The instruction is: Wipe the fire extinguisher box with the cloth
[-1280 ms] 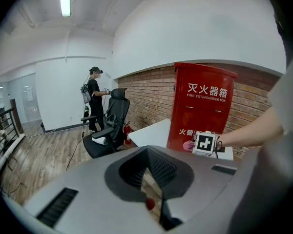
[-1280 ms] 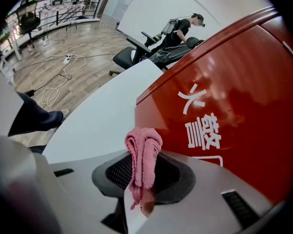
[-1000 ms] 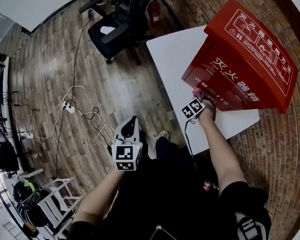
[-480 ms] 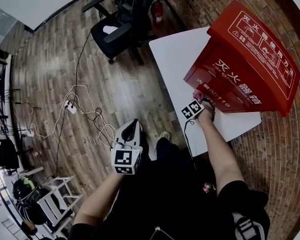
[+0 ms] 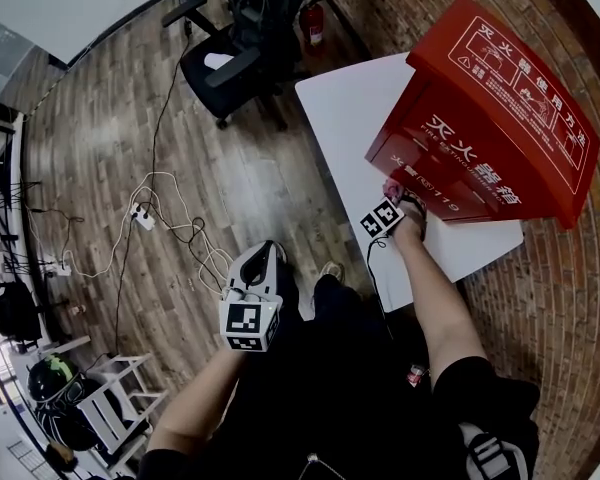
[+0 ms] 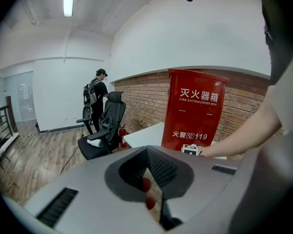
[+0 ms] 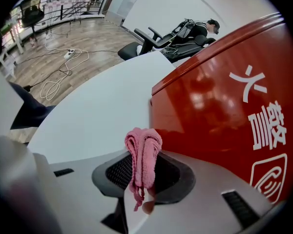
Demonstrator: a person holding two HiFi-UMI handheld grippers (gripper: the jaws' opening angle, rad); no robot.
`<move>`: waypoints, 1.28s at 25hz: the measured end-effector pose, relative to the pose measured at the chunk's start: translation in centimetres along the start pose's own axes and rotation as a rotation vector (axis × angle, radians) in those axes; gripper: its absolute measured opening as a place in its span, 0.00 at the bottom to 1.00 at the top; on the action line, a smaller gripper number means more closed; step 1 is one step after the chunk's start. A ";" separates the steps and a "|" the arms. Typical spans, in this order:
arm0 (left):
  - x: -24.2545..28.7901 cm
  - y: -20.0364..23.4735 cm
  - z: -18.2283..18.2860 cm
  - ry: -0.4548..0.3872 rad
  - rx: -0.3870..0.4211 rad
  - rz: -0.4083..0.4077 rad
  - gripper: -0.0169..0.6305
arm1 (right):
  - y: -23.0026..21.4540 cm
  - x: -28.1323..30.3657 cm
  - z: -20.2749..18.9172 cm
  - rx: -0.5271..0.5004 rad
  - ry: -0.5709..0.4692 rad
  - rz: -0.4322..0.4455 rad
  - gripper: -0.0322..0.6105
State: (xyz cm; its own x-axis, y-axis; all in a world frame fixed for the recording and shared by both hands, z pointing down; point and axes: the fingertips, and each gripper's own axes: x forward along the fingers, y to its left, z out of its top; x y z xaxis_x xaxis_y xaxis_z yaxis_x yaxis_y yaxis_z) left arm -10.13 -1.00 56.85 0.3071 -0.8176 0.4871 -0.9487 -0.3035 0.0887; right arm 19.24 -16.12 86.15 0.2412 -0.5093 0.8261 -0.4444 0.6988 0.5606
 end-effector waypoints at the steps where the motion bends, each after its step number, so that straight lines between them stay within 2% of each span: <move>1: 0.0 0.0 0.0 0.000 0.002 0.001 0.07 | 0.0 0.0 0.0 0.001 -0.001 -0.001 0.21; 8: 0.1 -0.7 0.3 -0.002 0.017 -0.005 0.07 | 0.0 -0.3 -0.5 0.010 -0.011 -0.012 0.21; 32: 0.9 -2.6 0.9 -0.016 0.056 -0.045 0.07 | 0.2 -0.6 -7.3 0.012 0.067 -0.022 0.21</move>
State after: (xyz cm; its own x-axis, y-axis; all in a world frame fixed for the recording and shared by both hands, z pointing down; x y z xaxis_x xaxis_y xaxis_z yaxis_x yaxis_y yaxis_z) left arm -7.30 -1.40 56.25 0.3509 -0.8100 0.4699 -0.9283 -0.3668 0.0609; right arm 25.26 -12.00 86.18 0.3085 -0.4893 0.8157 -0.4484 0.6815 0.5784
